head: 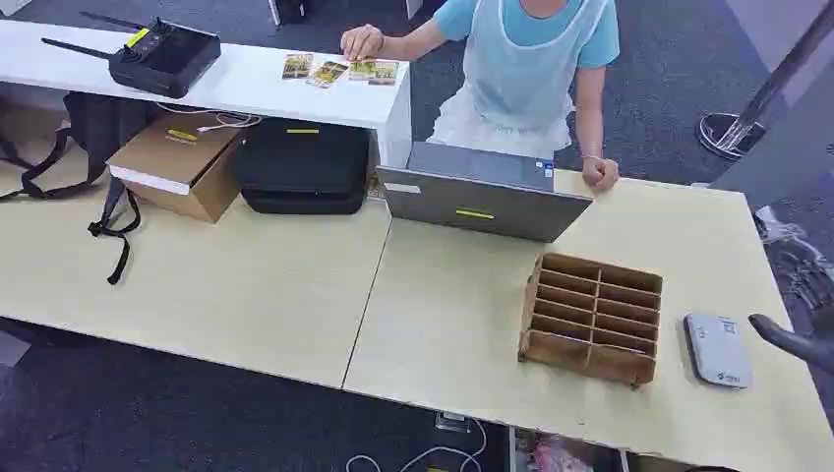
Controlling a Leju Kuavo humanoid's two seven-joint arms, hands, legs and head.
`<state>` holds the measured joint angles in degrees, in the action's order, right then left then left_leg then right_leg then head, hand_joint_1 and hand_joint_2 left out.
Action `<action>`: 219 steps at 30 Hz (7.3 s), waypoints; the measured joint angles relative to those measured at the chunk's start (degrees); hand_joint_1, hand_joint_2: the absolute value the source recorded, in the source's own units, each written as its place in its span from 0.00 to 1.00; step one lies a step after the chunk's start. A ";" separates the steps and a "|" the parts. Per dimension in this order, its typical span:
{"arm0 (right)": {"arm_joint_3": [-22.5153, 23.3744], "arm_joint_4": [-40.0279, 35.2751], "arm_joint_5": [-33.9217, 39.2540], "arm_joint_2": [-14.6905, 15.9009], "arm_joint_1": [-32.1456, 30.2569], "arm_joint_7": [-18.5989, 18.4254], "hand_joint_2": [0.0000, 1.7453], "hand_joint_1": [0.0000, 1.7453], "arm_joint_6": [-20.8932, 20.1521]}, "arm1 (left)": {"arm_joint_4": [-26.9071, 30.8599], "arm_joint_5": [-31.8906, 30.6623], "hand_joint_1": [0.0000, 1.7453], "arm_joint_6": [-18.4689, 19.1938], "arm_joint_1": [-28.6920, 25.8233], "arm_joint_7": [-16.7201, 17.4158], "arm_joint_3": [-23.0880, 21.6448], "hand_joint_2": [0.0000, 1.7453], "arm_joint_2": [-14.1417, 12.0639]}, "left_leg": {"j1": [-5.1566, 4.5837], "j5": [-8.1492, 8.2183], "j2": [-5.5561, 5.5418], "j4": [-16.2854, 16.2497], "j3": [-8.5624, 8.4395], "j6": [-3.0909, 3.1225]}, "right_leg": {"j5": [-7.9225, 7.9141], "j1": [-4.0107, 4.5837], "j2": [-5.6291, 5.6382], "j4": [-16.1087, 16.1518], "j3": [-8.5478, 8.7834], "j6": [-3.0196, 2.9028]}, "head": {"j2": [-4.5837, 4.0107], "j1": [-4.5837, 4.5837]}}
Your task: Pass the card to the sensor for recognition and then transmit it.
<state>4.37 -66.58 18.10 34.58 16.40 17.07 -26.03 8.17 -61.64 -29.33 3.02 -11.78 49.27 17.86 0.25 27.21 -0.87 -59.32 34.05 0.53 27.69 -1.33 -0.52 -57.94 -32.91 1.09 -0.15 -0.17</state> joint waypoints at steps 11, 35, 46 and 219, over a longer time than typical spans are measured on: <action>-0.22 -0.48 -13.44 -1.29 3.10 0.85 1.00 0.00 11.69 | 0.00 0.02 0.00 -0.02 0.00 -0.15 0.55 0.00 0.02 | 0.01 -0.01 0.05 0.01 0.00 -0.01 | 0.00 0.00 0.03 -0.01 0.00 0.00 | 0.00 0.00; -29.45 11.57 -63.12 -16.07 36.19 -3.80 1.00 0.00 50.73 | -0.11 -1.40 0.00 -0.02 0.27 -0.70 1.77 0.00 0.00 | 0.06 -0.21 0.40 0.06 -0.13 -0.29 | -0.14 0.07 0.36 -0.25 -0.16 -0.21 | 0.00 0.00; -36.55 23.53 -64.39 -26.58 44.69 -4.00 1.00 0.00 48.28 | -0.11 -2.69 0.00 0.00 0.28 -0.50 2.38 0.00 0.00 | 0.12 -0.23 0.49 0.07 0.06 -0.33 | -0.18 0.08 0.51 -0.30 -0.36 -0.26 | 0.00 0.02; -3.50 44.39 -14.03 -4.13 16.91 -1.68 1.00 1.00 7.93 | -0.13 -10.23 0.00 0.00 0.53 -2.08 8.61 0.00 0.00 | 0.27 -0.15 0.16 -0.18 0.42 -0.26 | -0.22 0.23 0.15 -0.16 -0.43 -0.18 | 0.00 0.02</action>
<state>0.87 -22.18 4.06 30.45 33.31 15.39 -18.10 8.04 -71.87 -29.33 3.55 -13.86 57.88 17.86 0.52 27.06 -0.72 -59.50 34.47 0.27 27.47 -1.09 -0.37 -58.10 -33.34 0.91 -0.15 -0.15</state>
